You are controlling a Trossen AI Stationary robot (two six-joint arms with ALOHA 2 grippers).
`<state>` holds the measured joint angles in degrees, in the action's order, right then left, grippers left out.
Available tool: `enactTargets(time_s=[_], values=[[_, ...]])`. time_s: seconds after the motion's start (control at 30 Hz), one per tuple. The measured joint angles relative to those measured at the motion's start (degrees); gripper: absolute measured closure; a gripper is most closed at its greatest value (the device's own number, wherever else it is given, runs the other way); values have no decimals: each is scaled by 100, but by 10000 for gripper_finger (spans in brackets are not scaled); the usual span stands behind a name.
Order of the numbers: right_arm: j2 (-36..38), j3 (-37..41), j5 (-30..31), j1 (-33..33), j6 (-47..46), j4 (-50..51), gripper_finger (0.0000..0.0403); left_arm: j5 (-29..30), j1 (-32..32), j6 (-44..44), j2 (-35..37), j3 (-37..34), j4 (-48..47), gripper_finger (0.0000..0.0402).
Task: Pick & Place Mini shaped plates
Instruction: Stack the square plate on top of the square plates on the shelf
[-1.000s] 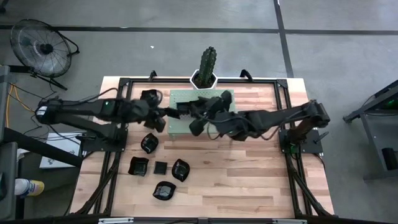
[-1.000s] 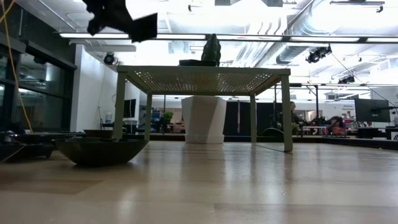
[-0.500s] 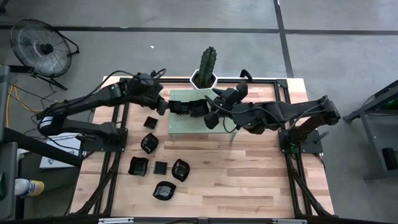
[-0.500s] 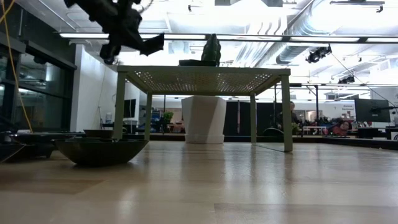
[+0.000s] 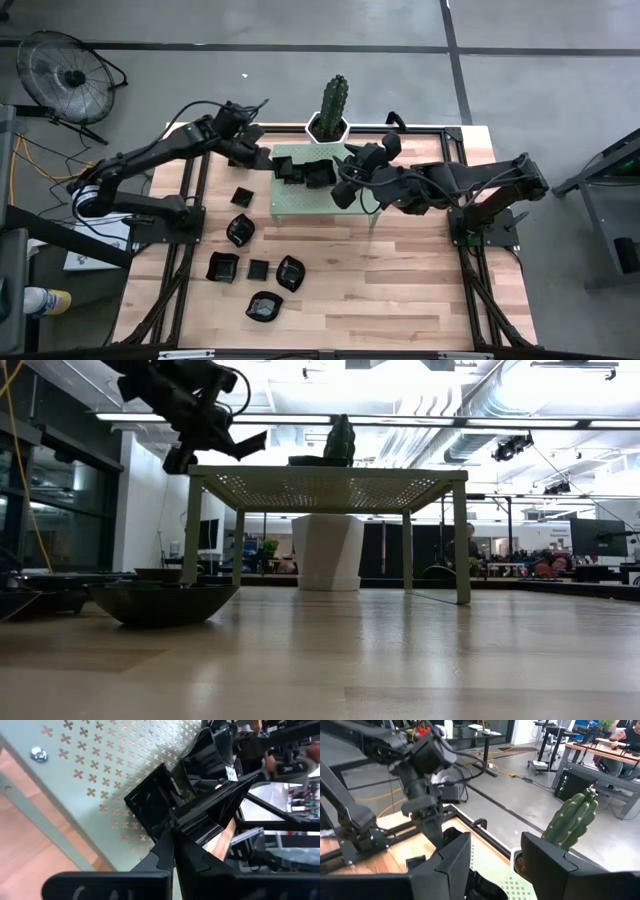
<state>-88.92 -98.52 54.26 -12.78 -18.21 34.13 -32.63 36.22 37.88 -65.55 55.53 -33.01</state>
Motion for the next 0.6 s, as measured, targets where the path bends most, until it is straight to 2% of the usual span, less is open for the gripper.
enactTargets(time_s=[0.43,0.6], values=[[11,0,0,0,-132,370,233,-741,166,615,-415,2,6,401],[55,0,1,0,-138,638,233,-657,164,745,-477,2,10,401]])
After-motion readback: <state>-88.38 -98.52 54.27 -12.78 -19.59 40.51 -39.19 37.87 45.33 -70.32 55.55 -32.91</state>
